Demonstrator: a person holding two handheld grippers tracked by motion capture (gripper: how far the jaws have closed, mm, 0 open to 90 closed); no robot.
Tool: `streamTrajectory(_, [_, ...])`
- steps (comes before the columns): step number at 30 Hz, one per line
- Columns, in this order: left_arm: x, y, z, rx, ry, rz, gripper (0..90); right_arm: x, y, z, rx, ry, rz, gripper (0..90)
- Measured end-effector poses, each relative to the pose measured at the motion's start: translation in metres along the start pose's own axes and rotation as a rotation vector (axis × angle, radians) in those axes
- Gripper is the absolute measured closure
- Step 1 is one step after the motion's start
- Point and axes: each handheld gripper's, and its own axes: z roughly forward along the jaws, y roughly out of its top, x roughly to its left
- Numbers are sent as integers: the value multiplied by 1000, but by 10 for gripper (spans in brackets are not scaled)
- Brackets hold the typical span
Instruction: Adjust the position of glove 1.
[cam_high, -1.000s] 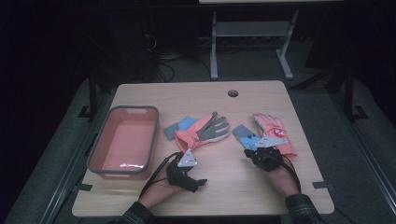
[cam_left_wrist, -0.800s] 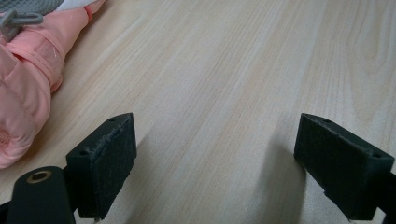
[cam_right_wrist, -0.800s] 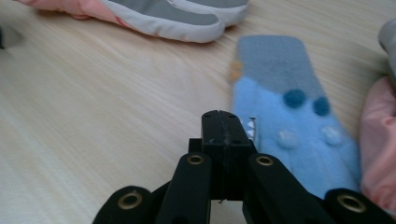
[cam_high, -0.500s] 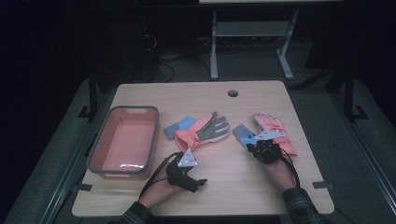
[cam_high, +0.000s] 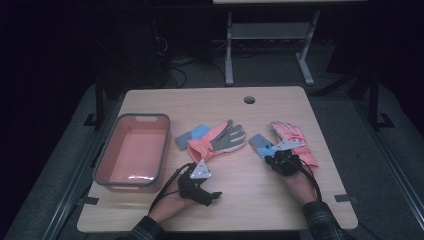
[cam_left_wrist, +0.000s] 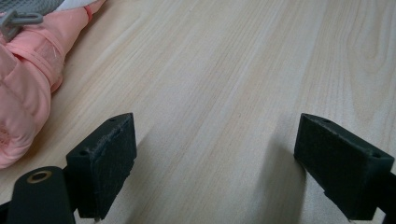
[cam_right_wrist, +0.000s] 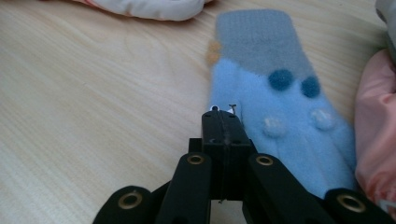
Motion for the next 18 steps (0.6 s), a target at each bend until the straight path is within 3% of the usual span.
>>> streamTrajectory(6, [0,0,0,-1,0,-1,123,4,-1,-2,5,31,-17,900])
streamTrajectory(18, [0,0,0,-1,-1,-3,123,27,-10,-12,24,133,-68,900])
